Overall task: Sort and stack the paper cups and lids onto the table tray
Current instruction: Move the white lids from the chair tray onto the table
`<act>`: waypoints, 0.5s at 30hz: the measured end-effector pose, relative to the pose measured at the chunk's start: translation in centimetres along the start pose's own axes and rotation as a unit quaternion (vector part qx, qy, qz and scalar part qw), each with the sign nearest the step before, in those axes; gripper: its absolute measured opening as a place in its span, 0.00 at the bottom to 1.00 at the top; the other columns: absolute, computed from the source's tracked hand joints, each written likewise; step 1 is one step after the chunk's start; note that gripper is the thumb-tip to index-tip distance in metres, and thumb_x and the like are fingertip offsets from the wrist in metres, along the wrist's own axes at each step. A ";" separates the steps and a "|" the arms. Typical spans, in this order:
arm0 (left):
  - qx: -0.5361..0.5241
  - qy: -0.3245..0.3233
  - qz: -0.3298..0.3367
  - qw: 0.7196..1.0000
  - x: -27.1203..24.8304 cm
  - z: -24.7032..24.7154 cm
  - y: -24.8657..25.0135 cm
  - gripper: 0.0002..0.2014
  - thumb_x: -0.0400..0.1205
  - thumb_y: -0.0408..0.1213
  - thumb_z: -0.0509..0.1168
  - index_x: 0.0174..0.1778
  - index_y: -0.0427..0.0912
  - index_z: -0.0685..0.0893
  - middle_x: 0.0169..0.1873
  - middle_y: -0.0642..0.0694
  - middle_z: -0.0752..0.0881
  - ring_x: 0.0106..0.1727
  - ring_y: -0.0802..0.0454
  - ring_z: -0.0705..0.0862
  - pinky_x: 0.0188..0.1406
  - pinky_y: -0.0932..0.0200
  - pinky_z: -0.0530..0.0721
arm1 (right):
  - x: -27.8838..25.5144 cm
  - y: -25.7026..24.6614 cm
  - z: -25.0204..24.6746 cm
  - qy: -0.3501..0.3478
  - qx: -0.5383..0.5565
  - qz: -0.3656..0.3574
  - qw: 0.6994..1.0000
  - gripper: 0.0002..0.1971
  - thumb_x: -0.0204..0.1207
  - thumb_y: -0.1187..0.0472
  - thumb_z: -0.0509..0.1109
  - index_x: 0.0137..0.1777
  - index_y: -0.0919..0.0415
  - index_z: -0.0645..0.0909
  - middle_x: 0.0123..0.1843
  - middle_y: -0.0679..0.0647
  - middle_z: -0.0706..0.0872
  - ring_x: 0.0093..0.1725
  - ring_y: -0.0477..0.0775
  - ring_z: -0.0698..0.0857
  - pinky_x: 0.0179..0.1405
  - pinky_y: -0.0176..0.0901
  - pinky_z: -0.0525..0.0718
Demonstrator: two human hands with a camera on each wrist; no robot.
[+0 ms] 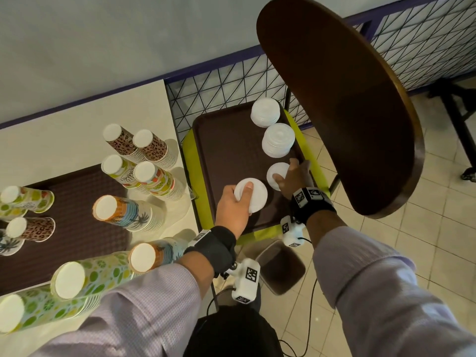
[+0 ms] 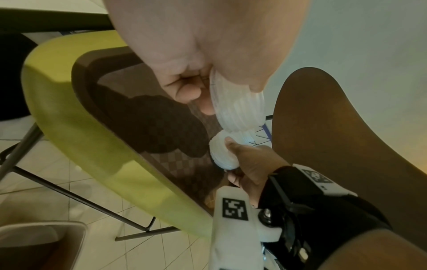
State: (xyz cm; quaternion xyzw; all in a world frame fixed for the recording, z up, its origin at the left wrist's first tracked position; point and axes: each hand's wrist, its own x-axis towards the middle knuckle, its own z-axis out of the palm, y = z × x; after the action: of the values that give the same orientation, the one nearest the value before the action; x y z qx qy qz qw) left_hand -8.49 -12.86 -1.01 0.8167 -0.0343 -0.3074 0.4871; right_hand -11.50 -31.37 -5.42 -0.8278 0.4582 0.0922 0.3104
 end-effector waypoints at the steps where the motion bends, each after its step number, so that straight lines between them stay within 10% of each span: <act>1: 0.000 0.003 -0.001 1.000 -0.1 0.0 0.0 0.19 0.90 0.56 0.62 0.65 0.44 0.76 0.59 0.44 0.84 0.57 0.43 0.86 0.34 0.65 0.84 | -0.2 0.0 0.0 -0.011 -0.002 -0.010 1.000 0.36 0.81 0.48 0.74 0.82 0.64 0.65 0.78 0.69 0.64 0.66 0.69 0.81 0.66 0.53 0.79; 10: -0.046 0.048 0.025 0.997 -2.0 -2.0 2.3 0.13 0.90 0.53 0.64 0.60 0.48 0.76 0.52 0.51 0.83 0.51 0.53 0.85 0.46 0.46 0.93 | -4.2 -0.5 -1.4 -0.070 0.085 -0.091 0.990 0.25 0.81 0.56 0.73 0.73 0.61 0.70 0.67 0.65 0.84 0.65 0.69 0.83 0.57 0.50 0.78; 15: -0.087 0.031 0.039 0.995 -4.7 -5.1 5.4 0.10 0.91 0.48 0.64 0.65 0.51 0.81 0.57 0.49 0.84 0.48 0.49 0.85 0.23 0.66 0.81 | -8.3 -2.1 -3.8 -0.030 0.134 -0.139 0.981 0.18 0.85 0.52 0.67 0.72 0.53 0.78 0.66 0.59 0.87 0.66 0.64 0.84 0.61 0.46 0.78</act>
State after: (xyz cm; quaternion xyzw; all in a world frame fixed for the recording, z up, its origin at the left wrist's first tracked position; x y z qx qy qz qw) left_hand -8.23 -10.07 7.35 0.7783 -0.0240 -0.2645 0.5689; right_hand -14.97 -27.01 2.11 -0.8311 0.3371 0.0110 0.4421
